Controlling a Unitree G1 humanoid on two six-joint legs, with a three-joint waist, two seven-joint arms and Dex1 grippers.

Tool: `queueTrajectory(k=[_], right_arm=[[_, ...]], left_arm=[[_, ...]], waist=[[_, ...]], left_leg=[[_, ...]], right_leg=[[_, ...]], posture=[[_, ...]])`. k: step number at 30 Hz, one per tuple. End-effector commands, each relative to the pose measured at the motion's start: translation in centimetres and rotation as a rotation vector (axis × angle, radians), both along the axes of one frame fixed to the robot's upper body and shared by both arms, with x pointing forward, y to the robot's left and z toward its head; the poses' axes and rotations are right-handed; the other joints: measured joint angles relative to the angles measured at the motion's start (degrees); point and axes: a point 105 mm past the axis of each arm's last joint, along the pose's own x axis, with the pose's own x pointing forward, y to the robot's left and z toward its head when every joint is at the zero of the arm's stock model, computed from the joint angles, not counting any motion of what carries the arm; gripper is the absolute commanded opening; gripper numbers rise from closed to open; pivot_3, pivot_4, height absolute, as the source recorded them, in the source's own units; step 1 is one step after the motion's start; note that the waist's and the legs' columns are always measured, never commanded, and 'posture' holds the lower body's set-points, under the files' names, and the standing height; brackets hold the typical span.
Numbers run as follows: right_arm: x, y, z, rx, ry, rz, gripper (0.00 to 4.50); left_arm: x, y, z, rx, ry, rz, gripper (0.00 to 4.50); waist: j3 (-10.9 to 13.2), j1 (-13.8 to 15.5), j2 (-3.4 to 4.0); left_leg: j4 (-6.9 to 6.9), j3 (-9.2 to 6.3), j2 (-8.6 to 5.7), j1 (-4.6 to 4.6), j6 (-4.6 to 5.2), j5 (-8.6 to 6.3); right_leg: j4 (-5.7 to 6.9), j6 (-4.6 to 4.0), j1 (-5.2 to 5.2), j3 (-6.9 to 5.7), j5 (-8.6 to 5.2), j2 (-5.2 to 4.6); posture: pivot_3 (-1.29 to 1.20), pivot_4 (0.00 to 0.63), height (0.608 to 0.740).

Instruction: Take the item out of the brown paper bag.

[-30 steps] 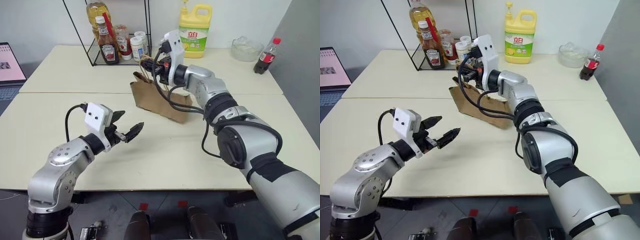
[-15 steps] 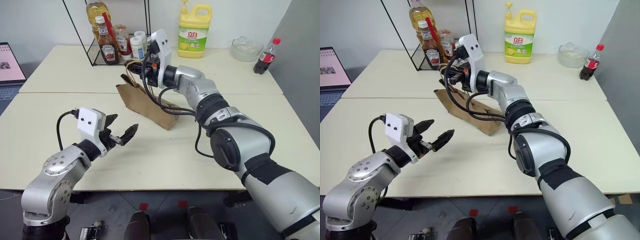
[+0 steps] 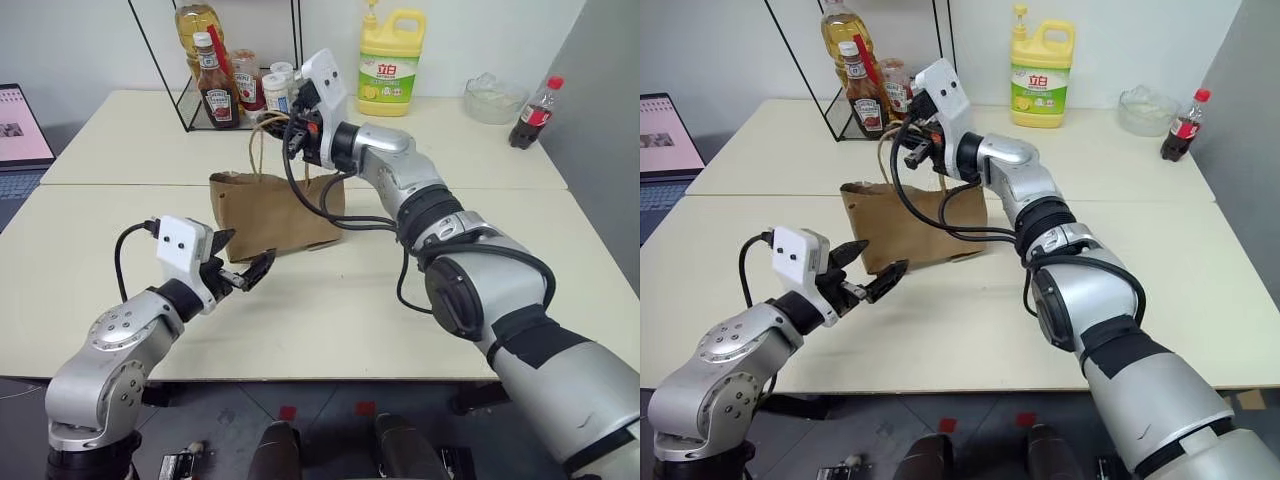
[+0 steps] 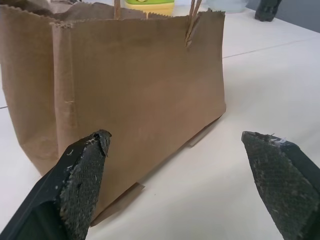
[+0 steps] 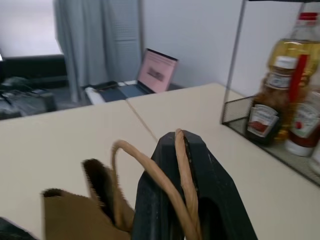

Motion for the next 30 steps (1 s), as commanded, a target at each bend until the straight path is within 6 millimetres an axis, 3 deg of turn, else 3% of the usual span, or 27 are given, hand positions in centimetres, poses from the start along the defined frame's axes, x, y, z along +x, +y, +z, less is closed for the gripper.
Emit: queueTrajectory(k=[1, 8, 13, 23, 28, 30], right_arm=[[0.0, -0.1, 3.8, 0.038, -0.123, -0.067, 0.05], [0.3, -0.8, 6.4, 0.103, -0.188, -0.164, 0.05], [0.0, -0.3, 6.6, 0.097, -0.196, -0.149, 0.05], [-0.9, 1.3, 4.9, 0.056, -0.173, -0.048, 0.05], [-1.4, 2.3, 2.4, -0.055, -0.165, 0.024, 0.05], [-1.4, 2.3, 0.2, -0.145, -0.158, 0.046, 0.05]], left_arm=[[0.1, -0.3, 0.7, -0.001, -0.042, -0.007, 4.50], [0.3, -0.3, 0.7, -0.003, -0.047, -0.010, 4.50], [0.4, -0.4, 0.8, -0.008, -0.054, -0.009, 4.50], [0.5, -0.5, 1.0, -0.010, -0.061, -0.006, 4.50], [0.6, -0.7, 1.1, -0.011, -0.062, -0.010, 4.50], [0.6, -0.8, 1.1, -0.012, -0.062, -0.014, 4.50]], waist=[[0.00, -0.04, 0.00], [0.00, 0.00, 0.00], [0.00, -0.01, 0.00], [0.00, -0.06, 0.00], [0.00, -0.04, 0.00], [0.00, 0.06, 0.00]], left_leg=[[0.00, 0.00, 0.00, 0.00, 0.00, 0.00], [0.00, 0.00, 0.00, -0.01, 0.00, 0.00], [-0.01, 0.00, 0.00, -0.01, 0.00, 0.00], [-0.02, 0.00, 0.01, -0.01, 0.00, 0.00], [-0.02, 0.00, 0.00, 0.00, 0.00, 0.00], [-0.01, 0.00, 0.00, 0.00, 0.00, 0.00]], right_leg=[[0.00, 0.00, 0.00, 0.00, 0.00, 0.00], [0.01, 0.00, 0.00, 0.00, 0.00, 0.00], [0.00, 0.00, 0.00, -0.01, 0.00, 0.00], [0.00, -0.01, -0.02, 0.00, 0.00, 0.00], [0.01, -0.01, -0.01, -0.01, -0.01, 0.00], [0.00, -0.01, 0.00, -0.01, -0.01, 0.00]], posture=[[0.00, 0.150, 0.740], [0.00, 0.150, 0.740], [0.00, 0.150, 0.740], [0.00, 0.150, 0.740], [0.00, 0.150, 0.740], [0.00, 0.150, 0.740]])
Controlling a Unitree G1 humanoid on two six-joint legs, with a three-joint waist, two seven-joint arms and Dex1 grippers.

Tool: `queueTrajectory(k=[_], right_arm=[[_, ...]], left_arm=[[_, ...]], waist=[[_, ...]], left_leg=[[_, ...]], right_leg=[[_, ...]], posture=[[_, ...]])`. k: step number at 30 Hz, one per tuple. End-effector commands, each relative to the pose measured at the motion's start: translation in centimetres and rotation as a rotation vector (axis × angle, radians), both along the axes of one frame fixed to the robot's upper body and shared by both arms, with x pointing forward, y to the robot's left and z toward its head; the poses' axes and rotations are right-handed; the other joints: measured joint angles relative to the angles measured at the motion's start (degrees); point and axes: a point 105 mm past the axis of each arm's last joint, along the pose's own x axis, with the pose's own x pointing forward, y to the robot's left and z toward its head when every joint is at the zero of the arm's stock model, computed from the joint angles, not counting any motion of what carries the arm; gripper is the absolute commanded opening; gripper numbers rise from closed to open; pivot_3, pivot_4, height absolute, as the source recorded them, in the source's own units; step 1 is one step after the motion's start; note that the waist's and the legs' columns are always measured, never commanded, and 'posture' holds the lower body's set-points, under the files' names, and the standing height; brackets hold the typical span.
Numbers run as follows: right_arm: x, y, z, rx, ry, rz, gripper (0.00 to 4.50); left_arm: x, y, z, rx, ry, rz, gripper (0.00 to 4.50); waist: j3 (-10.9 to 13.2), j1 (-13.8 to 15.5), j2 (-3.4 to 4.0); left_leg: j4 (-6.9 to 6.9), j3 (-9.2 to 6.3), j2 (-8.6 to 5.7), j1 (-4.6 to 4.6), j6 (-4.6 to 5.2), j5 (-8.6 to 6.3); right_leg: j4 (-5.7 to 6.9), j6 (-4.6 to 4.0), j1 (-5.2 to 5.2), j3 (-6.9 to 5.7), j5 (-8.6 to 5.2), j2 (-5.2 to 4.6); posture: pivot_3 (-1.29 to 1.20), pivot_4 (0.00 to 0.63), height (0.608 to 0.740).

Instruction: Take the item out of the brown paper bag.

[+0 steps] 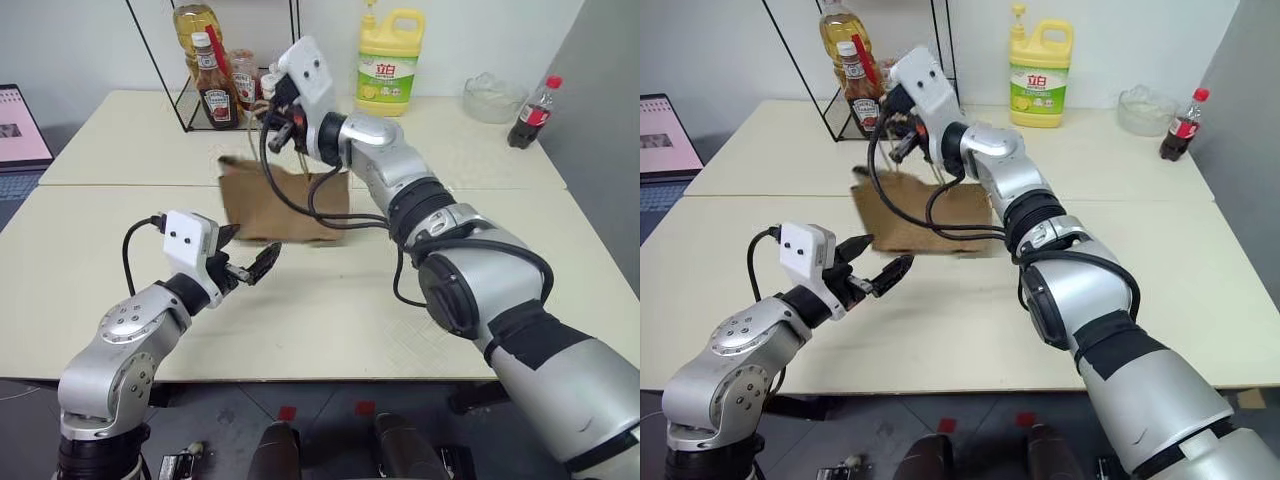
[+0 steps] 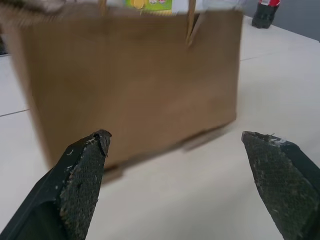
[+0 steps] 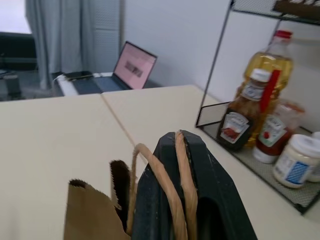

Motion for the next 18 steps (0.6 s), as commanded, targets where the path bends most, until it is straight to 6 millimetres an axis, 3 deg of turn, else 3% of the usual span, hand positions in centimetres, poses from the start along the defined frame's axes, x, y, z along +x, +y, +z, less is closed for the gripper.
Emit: queueTrajectory(k=[1, 4, 14, 18], right_arm=[[-0.6, 0.2, -0.8, -0.104, -0.074, 0.048, 0.05], [-0.3, -0.3, -1.9, -0.137, -0.066, 0.043, 0.05], [1.3, -3.1, 5.9, 0.077, -0.197, -0.185, 0.05], [0.9, -2.7, 6.6, 0.091, -0.209, -0.171, 0.05]], left_arm=[[-0.1, -0.4, 0.8, 0.002, -0.038, -0.011, 4.50], [-0.1, -0.3, 0.7, 0.003, -0.035, -0.011, 4.50], [0.5, -0.7, 0.8, 0.002, -0.037, -0.031, 4.50], [0.6, -0.7, 0.8, 0.001, -0.038, -0.032, 4.50]], waist=[[-0.01, 0.03, -0.01], [-0.01, 0.03, -0.02], [-0.01, -0.04, -0.01], [0.00, -0.02, -0.01]], left_leg=[[0.01, 0.00, 0.00, 0.00, 0.00, 0.00], [0.01, 0.00, 0.00, 0.01, -0.01, 0.00], [0.01, 0.00, 0.01, 0.01, -0.01, 0.00], [0.01, 0.00, 0.00, -0.01, 0.00, 0.00]], right_leg=[[0.00, 0.00, 0.01, 0.00, 0.00, 0.00], [0.00, 0.00, 0.02, 0.00, 0.00, 0.00], [0.02, 0.00, 0.00, 0.00, 0.00, 0.00], [0.01, 0.00, 0.00, 0.00, 0.00, 0.00]], posture=[[0.00, 0.150, 0.740], [0.00, 0.150, 0.740], [0.00, 0.150, 0.740], [0.00, 0.150, 0.740]])
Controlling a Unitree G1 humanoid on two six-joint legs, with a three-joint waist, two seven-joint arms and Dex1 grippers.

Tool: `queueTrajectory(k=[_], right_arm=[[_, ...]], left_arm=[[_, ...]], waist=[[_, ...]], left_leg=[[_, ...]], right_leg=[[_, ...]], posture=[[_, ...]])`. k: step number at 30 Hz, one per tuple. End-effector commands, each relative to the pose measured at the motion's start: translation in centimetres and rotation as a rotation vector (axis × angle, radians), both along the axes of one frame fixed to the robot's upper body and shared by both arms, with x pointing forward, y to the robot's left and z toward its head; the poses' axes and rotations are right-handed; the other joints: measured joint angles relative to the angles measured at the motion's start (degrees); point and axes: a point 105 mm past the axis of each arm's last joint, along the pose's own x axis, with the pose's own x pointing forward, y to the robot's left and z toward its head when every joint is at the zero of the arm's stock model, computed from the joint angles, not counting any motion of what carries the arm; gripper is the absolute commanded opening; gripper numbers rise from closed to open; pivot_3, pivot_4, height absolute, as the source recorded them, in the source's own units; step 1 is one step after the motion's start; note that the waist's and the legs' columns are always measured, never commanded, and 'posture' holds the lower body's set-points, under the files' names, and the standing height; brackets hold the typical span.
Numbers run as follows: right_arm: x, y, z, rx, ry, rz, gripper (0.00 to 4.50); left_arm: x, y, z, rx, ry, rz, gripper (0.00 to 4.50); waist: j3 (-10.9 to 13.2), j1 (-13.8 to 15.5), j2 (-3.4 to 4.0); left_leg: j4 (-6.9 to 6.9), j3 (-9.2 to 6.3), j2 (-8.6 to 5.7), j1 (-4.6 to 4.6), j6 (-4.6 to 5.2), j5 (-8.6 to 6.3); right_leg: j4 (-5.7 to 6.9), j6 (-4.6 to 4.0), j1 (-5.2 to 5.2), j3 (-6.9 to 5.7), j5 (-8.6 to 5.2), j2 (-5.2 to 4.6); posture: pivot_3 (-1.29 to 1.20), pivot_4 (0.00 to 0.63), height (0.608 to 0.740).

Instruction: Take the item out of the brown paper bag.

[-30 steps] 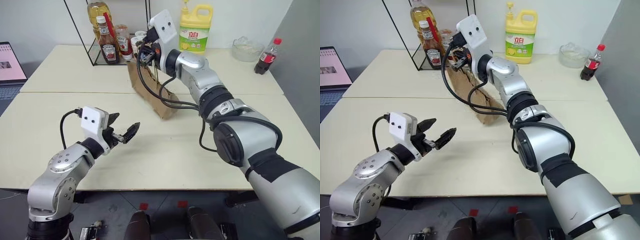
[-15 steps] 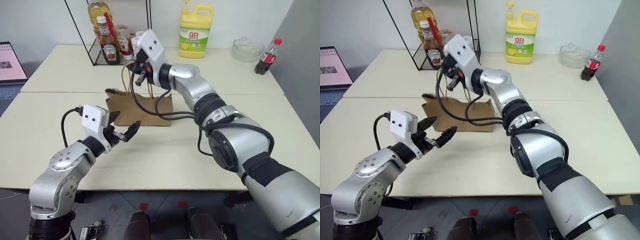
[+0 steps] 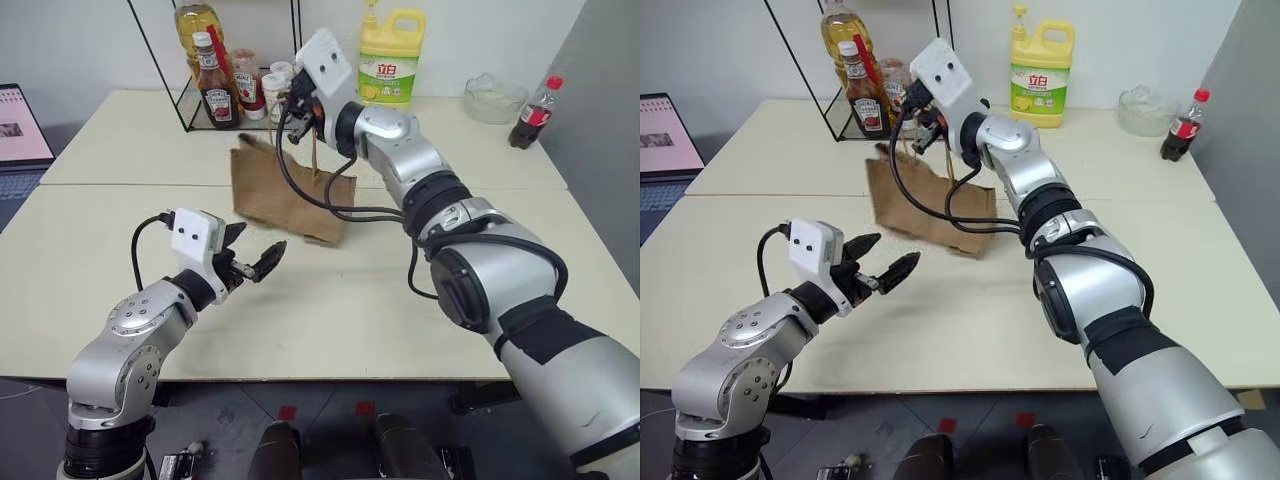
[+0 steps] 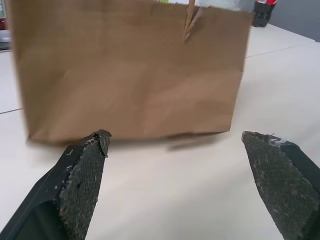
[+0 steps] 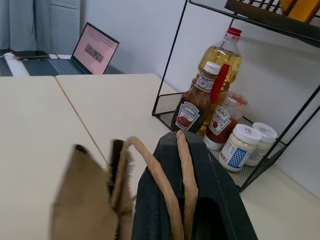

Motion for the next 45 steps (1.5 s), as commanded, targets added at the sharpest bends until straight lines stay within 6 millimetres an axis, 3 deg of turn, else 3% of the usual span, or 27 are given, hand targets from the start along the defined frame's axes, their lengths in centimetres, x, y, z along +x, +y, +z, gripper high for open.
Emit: queueTrajectory(k=[1, 8, 16, 23, 26, 31, 37, 43, 44, 45], right_arm=[[-1.3, 0.7, 4.0, 0.057, -0.113, 0.040, 0.05], [-1.5, 1.8, 1.9, 0.009, -0.078, 0.086, 0.05], [-2.2, 2.9, -3.7, -0.185, -0.009, 0.198, 0.05], [-2.4, 1.9, -4.1, -0.218, -0.021, 0.247, 0.05], [-2.3, 1.5, -3.7, -0.211, -0.017, 0.253, 0.63], [-2.2, 0.6, -3.3, -0.223, -0.021, 0.261, 2.40], [-2.0, -2.8, -3.6, -0.282, -0.018, 0.296, 4.46], [-3.9, -6.5, -4.5, -0.329, 0.030, 0.377, 4.46], [-4.2, -6.8, -4.6, -0.331, 0.036, 0.376, 4.46], [-4.5, -7.3, -4.7, -0.330, 0.047, 0.368, 4.46]], left_arm=[[0.0, -0.3, 1.1, 0.004, -0.057, -0.013, 4.50], [0.0, -0.2, 1.2, 0.002, -0.062, -0.009, 4.50], [0.0, -0.5, 1.3, -0.003, -0.065, -0.015, 4.50], [0.1, -0.6, 1.1, -0.002, -0.057, -0.021, 4.50], [0.3, -0.9, 1.0, 0.000, -0.055, -0.031, 4.50], [0.6, -1.0, 1.1, 0.005, -0.058, -0.045, 4.50], [0.7, -0.9, 1.2, 0.014, -0.056, -0.059, 4.50], [1.0, -0.7, 1.1, 0.031, -0.045, -0.084, 4.50], [1.1, -0.7, 1.2, 0.034, -0.044, -0.088, 4.50], [1.2, -0.7, 1.2, 0.037, -0.044, -0.094, 4.50]], waist=[[0.00, -0.01, 0.00], [0.00, -0.06, 0.00], [0.00, -0.04, 0.00], [0.00, 0.02, 0.00], [0.00, 0.00, 0.00], [0.00, 0.01, 0.00], [-0.01, 0.13, -0.01], [0.00, 0.20, -0.01], [-0.47, 0.13, 0.01], [-1.61, -0.09, 0.02]], left_leg=[[0.00, 0.00, 0.00, 0.00, 0.00, 0.00], [-0.02, 0.00, 0.01, 0.01, 0.00, 0.00], [-0.01, 0.00, 0.01, 0.02, -0.01, 0.00], [0.00, 0.00, 0.01, 0.02, -0.02, 0.01], [0.00, 0.00, 0.01, 0.02, -0.02, 0.01], [0.00, 0.00, 0.01, 0.02, -0.03, 0.02], [0.02, 0.00, 0.00, 0.02, -0.03, 0.01], [0.06, -0.01, 0.00, 0.02, -0.03, 0.02], [0.07, -0.01, 0.00, 0.01, -0.03, 0.02], [0.12, -0.01, 0.00, 0.03, -0.10, 0.06]], right_leg=[[0.00, 0.00, 0.00, 0.00, 0.00, 0.00], [0.01, 0.00, -0.02, 0.00, 0.00, 0.00], [0.02, 0.00, -0.01, 0.00, 0.00, 0.00], [0.02, 0.00, 0.00, -0.01, 0.00, 0.00], [0.02, 0.00, 0.00, 0.00, 0.00, 0.00], [0.03, 0.00, 0.00, 0.00, 0.00, 0.00], [0.01, 0.00, 0.03, 0.00, 0.00, 0.00], [0.02, 0.00, 0.05, -0.01, 0.00, 0.00], [0.02, 0.00, 0.05, -0.01, 0.00, 0.00], [0.06, 0.00, 0.03, 0.00, 0.00, -0.01]], posture=[[0.00, 0.150, 0.740], [0.00, 0.150, 0.740], [0.00, 0.150, 0.740], [0.00, 0.150, 0.740], [0.00, 0.150, 0.740], [0.00, 0.150, 0.740], [0.00, 0.150, 0.740], [0.00, 0.150, 0.740], [0.00, 0.000, 0.740], [0.00, 0.000, 0.740]])
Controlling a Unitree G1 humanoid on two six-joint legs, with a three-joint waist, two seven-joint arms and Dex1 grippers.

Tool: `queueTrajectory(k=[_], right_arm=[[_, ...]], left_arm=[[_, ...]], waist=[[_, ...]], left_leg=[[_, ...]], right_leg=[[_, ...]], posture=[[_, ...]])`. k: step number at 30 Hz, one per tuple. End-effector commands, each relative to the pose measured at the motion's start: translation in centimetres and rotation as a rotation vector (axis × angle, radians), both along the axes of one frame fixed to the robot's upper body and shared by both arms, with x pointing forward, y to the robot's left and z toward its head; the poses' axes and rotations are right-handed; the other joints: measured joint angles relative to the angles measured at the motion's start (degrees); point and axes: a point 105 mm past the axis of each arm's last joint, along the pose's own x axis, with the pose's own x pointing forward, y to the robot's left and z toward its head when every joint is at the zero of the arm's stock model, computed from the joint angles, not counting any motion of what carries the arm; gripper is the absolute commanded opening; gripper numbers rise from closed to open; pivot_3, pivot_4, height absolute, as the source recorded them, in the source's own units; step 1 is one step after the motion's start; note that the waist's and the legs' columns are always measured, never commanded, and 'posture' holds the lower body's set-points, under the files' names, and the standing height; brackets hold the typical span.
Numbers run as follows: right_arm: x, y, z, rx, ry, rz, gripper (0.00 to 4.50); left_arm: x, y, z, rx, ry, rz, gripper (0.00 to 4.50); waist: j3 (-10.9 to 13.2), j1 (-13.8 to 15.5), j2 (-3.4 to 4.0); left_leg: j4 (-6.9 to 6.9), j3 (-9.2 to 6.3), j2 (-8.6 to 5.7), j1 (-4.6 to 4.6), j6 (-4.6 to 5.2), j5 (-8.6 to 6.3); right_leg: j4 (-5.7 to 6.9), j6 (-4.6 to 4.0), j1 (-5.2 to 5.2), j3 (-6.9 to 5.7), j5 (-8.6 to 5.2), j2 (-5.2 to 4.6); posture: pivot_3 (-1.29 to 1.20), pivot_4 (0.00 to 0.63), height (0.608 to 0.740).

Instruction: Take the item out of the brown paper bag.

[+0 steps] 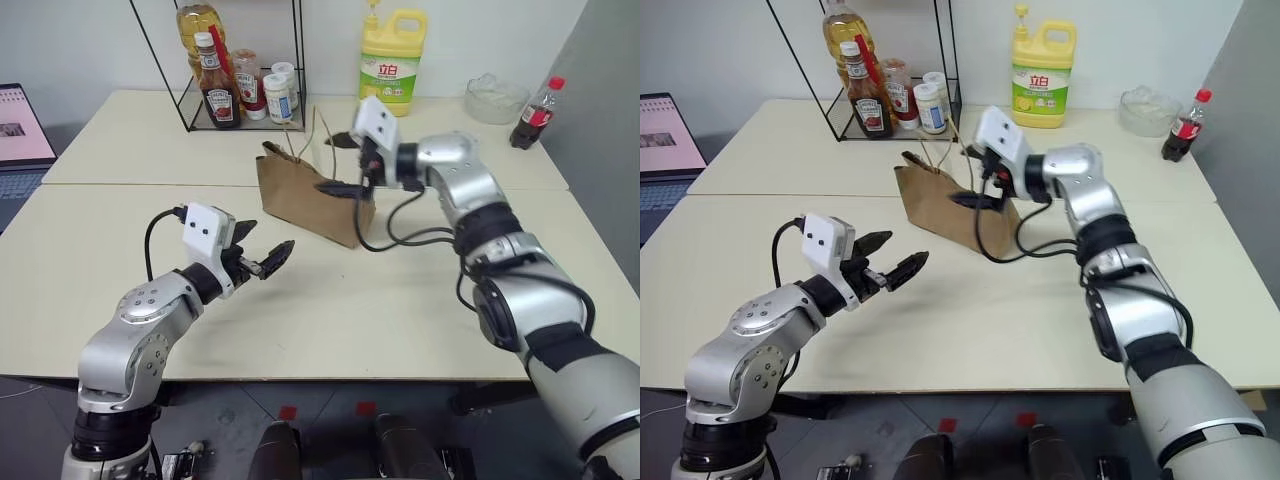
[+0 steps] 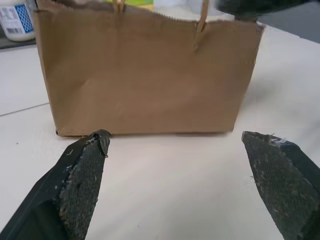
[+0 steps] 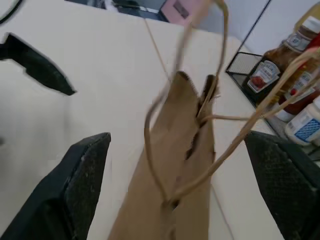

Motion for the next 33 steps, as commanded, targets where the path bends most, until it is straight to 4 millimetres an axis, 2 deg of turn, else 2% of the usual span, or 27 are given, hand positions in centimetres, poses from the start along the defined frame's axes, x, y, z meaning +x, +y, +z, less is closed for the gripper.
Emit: queueTrajectory(k=[1, 4, 7, 11, 14, 17, 21, 23, 27, 30, 33], right_arm=[[-1.9, -0.4, 2.1, 0.013, -0.036, 0.037, 4.46], [-2.8, -1.9, 1.8, 0.019, 0.003, 0.008, 4.46], [-3.7, -3.5, 1.5, 0.098, 0.041, -0.080, 4.46], [-5.4, -4.7, -0.3, 0.208, 0.046, -0.252, 4.46], [-6.3, -5.7, -3.0, 0.304, 0.054, -0.464, 4.46], [-7.0, -7.3, -5.5, 0.362, 0.045, -0.691, 4.46], [-9.1, -11.1, -10.4, 0.317, 0.049, -0.988, 4.46], [-10.2, -13.2, -12.2, 0.297, 0.067, -1.113, 4.46], [-11.4, -14.8, -13.7, 0.283, 0.083, -1.199, 4.46], [-11.7, -14.8, -13.9, 0.303, 0.106, -1.216, 4.46], [-11.7, -14.4, -14.2, 0.305, 0.125, -1.204, 4.46]], left_arm=[[0.2, -0.1, 1.5, 0.019, -0.061, -0.026, 4.50], [0.5, -0.1, 1.6, 0.028, -0.061, -0.046, 4.50], [1.1, 0.2, 2.0, 0.048, -0.075, -0.052, 4.50], [2.5, 1.8, 3.3, 0.077, -0.115, -0.010, 4.50], [3.2, 2.0, 3.6, 0.074, -0.129, 0.008, 4.50], [3.7, 2.1, 2.6, 0.057, -0.132, 0.072, 4.50], [2.7, 1.5, -0.7, 0.000, -0.095, 0.176, 4.50], [2.0, 1.5, -2.5, -0.010, -0.079, 0.246, 4.50], [0.5, 1.3, -5.9, 0.014, -0.034, 0.321, 4.50], [-0.1, 0.9, -6.9, 0.004, -0.011, 0.338, 4.50], [0.1, 0.3, -6.9, -0.001, -0.010, 0.334, 4.50]], waist=[[-1.72, -0.22, 0.01], [-2.37, -0.29, -0.06], [-3.18, -0.27, -0.12], [-3.66, -0.13, -0.48], [-3.93, -0.17, -0.45], [-4.48, -0.11, -0.38], [-5.33, 0.05, -0.34], [-5.61, 0.37, -0.37], [-5.98, 0.49, -0.28], [-6.35, 0.79, -0.27], [-6.68, 1.18, -0.27]], left_leg=[[-0.06, -0.03, -0.01, -0.23, -0.14, 0.07], [-0.06, -0.07, -0.02, -0.19, -0.27, 0.13], [-0.03, -0.07, -0.04, -0.06, -0.29, 0.15], [0.00, -0.18, -0.03, 0.03, -0.25, 0.15], [0.01, -0.16, -0.06, 0.03, -0.25, 0.15], [-0.04, -0.15, -0.05, 0.00, -0.26, 0.15], [-0.02, -0.10, -0.08, 0.02, -0.25, 0.13], [-0.05, -0.10, -0.07, 0.05, -0.15, 0.07], [-0.03, -0.09, -0.07, 0.16, -0.04, 0.01], [-0.04, -0.12, -0.04, 0.37, -0.02, 0.01], [-0.09, -0.11, -0.05, 0.68, -0.01, -0.02]], right_leg=[[0.00, 0.00, -0.22, -0.06, 0.00, -0.03], [-0.04, -0.01, -0.14, -0.15, 0.00, -0.05], [-0.03, -0.01, 0.01, -0.14, -0.01, -0.05], [-0.02, 0.00, 0.13, -0.16, -0.02, 0.03], [-0.02, 0.00, 0.13, -0.09, -0.02, 0.03], [-0.02, 0.00, 0.11, -0.06, -0.02, 0.03], [-0.06, -0.01, 0.15, 0.01, -0.02, 0.02], [-0.11, -0.02, 0.21, 0.03, -0.03, 0.02], [-0.12, -0.02, 0.26, 0.12, -0.04, 0.07], [-0.10, -0.02, 0.44, 0.10, -0.05, 0.16], [-0.25, -0.08, 0.82, 0.11, -0.11, 0.16]], posture=[[0.00, 0.000, 0.740], [0.00, 0.000, 0.740], [0.00, 0.000, 0.740], [0.00, 0.000, 0.740], [0.00, 0.000, 0.740], [0.00, 0.000, 0.740], [0.00, 0.000, 0.740], [0.00, 0.000, 0.740], [0.00, 0.000, 0.740], [0.00, 0.000, 0.740], [0.00, 0.000, 0.740]])
